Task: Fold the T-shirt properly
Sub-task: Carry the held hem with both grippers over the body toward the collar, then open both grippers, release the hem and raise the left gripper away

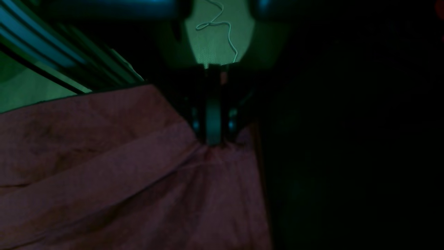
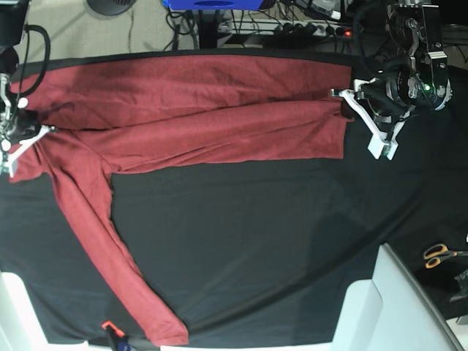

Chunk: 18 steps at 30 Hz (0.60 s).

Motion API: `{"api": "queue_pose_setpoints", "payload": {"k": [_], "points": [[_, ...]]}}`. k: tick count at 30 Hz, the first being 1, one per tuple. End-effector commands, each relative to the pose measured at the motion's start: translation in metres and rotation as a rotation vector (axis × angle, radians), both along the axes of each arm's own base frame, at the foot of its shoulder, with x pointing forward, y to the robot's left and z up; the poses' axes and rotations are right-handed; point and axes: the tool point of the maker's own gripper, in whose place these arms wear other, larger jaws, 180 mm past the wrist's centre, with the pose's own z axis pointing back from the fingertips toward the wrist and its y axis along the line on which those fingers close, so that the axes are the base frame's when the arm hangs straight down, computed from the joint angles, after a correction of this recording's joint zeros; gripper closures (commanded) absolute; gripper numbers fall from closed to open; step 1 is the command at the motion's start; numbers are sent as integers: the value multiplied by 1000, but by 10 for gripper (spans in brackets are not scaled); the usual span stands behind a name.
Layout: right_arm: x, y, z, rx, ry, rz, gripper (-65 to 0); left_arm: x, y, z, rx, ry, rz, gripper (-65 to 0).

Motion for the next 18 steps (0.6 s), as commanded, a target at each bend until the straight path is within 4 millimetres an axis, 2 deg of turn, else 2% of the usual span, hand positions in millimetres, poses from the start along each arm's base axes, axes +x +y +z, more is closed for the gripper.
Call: {"api": "queue_pose_setpoints", "payload": {"k": [1, 10, 12, 14, 18], "points": [[11, -12, 12, -29, -37, -6, 0, 6, 3, 7, 9, -29, -3, 0], [14, -11, 14, -29, -42, -6, -9, 4, 3, 6, 10, -24, -3, 0], [15, -11, 15, -29, -44, -5, -68, 4, 3, 5, 9, -24, -2, 0], [14, -11, 15, -28, -45, -6, -156, 4, 3, 5, 9, -24, -2, 0], [22, -9, 32, -42, -103, 14, -281, 4, 3, 5, 9, -24, -2, 0]]}}
